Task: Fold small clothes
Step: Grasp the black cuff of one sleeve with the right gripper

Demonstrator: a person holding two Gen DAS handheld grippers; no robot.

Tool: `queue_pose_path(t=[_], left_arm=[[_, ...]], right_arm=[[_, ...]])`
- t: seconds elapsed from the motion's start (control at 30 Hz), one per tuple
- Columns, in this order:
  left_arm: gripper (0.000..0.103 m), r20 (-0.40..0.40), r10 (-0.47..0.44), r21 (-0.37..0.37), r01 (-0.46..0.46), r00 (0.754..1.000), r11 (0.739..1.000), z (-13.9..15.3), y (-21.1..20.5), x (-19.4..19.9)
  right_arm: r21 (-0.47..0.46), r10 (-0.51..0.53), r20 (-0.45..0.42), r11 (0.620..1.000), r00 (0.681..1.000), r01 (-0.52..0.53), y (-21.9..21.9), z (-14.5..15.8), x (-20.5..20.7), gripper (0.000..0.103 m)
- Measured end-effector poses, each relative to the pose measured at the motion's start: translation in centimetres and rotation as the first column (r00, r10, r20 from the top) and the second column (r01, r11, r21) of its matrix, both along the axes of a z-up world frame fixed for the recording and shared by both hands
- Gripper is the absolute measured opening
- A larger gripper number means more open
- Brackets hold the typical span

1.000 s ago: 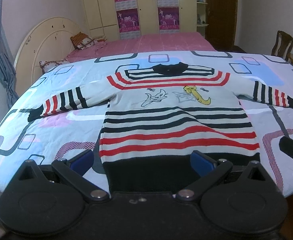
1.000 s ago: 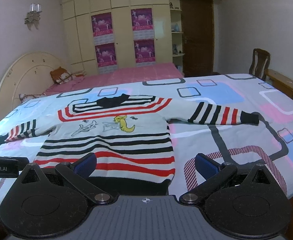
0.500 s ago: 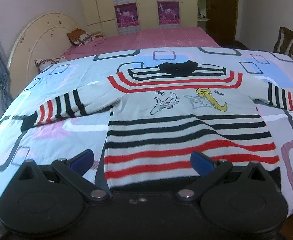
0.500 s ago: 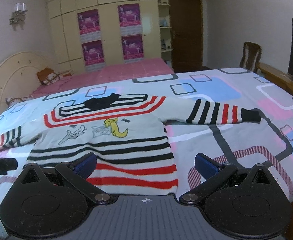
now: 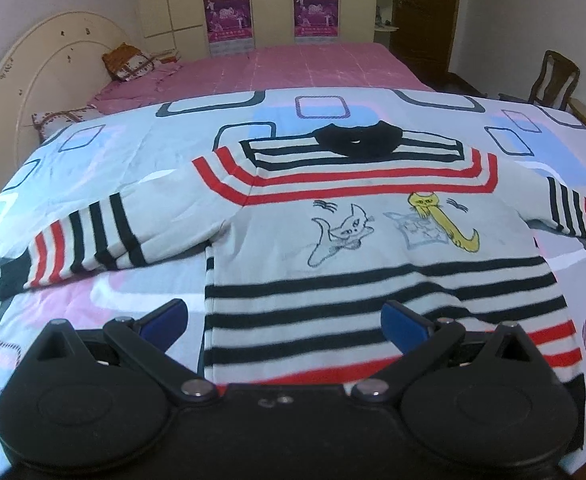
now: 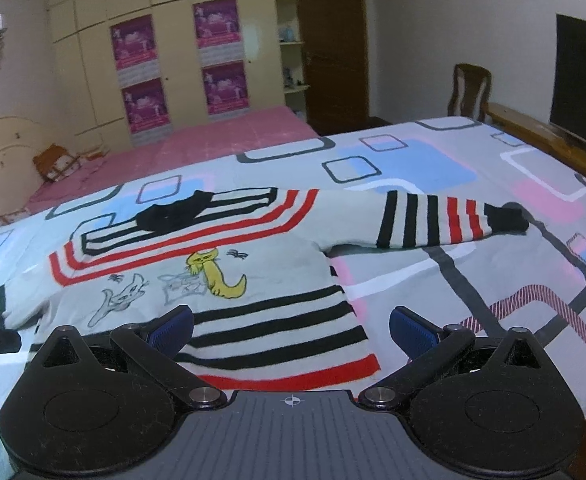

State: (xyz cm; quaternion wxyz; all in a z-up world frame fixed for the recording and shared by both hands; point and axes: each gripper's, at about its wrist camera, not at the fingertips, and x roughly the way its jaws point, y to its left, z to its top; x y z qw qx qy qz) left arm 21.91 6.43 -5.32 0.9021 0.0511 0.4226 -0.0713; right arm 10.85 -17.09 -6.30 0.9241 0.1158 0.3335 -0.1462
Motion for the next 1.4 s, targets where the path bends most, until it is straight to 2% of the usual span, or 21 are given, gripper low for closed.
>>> queue_pose_path(t=[0.17,0.37,0.6,0.77,0.83,1.07,1.1,1.13,1.2,1.4], left_arm=[[0.103,-0.035,0.014,-0.028,-0.015,0.999,1.0,-1.0,0.2,2.6],[0.103,-0.043,0.026,-0.021,-0.027,0.999,0.999,-2.1,-1.2,4.9],[0.103,-0.031,0.02,0.03,-0.019,0.999,0.999,-3.3,-5.4,7.0],[0.102,-0.032,0.007,0.028,-0.006,0.999,1.0,-4.3,-9.1,8.5],[0.102,-0.03,0.0,0.024,0.001,1.0,1.0,-4.6,-10.6,9.1],[0.096,-0.05,-0.012,0.02,0.013,0.999,1.0,-5.9,-14.4,10.6],[0.096,-0.052,-0.012,0.028,0.013,0.999,1.0,-6.1,-14.7,10.7],[0.095,-0.051,-0.013,0.037,0.014,0.999,0.999,-6.2,-15.0,10.9],[0.094,-0.052,-0.008,0.054,0.011,0.999,0.998,-6.5,-15.6,11.2],[0.093,-0.036,0.009,0.103,-0.005,0.999,0.995,-7.0,-16.3,11.9]], right_arm=[[-0.016,-0.039,-0.02,0.999,0.999,0.039,-1.2,-0.5,1.3,0.103],[-0.008,-0.084,-0.008,0.996,0.996,0.083,-5.2,-1.3,3.1,0.103],[0.039,-0.112,-0.005,0.993,0.994,0.112,-12.0,-3.3,5.9,0.102],[0.049,-0.146,-0.023,0.988,0.989,0.147,-17.1,-4.7,7.2,0.101],[0.049,-0.156,-0.04,0.986,0.987,0.158,-19.2,-5.4,7.8,0.083],[0.09,-0.268,-0.099,0.957,0.958,0.277,-27.4,-8.6,8.9,0.083],[0.097,-0.286,-0.104,0.95,0.953,0.295,-28.4,-9.0,9.0,0.08],[0.105,-0.3,-0.11,0.944,0.947,0.312,-29.3,-9.4,9.0,0.069],[0.124,-0.323,-0.141,0.932,0.936,0.34,-31.2,-10.4,9.4,0.061],[0.191,-0.373,-0.139,0.899,0.917,0.394,-34.7,-12.0,10.0,0.061]])
